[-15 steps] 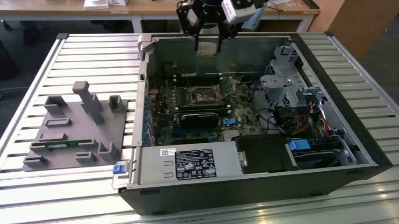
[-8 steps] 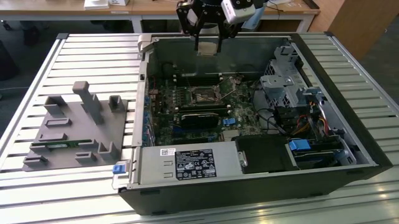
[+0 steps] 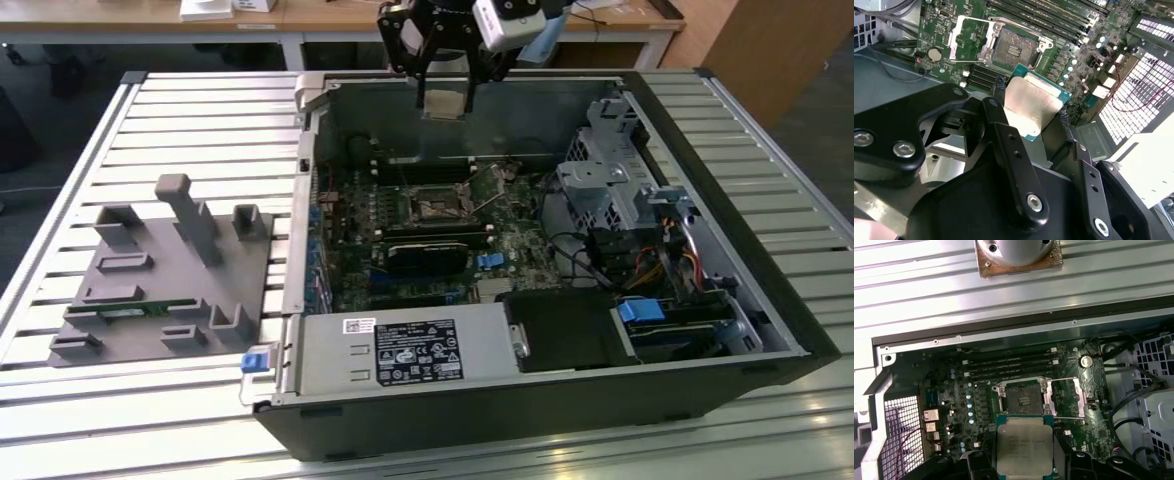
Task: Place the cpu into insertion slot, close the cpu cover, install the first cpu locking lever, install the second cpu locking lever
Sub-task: 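Place the cpu into insertion slot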
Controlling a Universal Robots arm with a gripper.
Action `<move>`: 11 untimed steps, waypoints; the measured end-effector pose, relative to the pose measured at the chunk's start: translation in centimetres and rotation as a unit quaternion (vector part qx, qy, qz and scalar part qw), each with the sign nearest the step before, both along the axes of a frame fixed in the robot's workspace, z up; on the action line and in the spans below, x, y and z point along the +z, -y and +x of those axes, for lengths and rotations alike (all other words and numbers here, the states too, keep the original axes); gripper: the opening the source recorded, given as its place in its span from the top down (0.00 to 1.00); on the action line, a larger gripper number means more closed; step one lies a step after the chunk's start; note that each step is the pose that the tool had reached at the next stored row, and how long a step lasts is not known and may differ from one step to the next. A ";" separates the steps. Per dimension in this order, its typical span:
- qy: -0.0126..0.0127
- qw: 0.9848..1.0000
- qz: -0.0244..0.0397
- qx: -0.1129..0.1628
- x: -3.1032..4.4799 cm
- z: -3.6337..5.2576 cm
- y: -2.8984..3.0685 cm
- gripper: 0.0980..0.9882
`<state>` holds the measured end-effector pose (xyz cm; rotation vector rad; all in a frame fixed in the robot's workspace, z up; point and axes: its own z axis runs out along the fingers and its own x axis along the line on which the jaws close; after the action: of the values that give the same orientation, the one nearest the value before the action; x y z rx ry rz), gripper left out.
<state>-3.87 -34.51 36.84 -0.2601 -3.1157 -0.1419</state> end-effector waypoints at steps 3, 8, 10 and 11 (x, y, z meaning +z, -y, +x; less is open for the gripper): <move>0.000 1.000 0.000 -0.002 0.00 0.00 0.00 0.50; 0.000 1.000 0.000 -0.005 0.00 0.00 0.00 0.50; 0.000 1.000 0.000 -0.006 0.00 0.00 0.00 0.50; 0.000 1.000 0.000 -0.007 0.00 0.00 0.00 0.50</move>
<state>-3.87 -34.51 36.84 -0.2822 -3.1144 -0.1421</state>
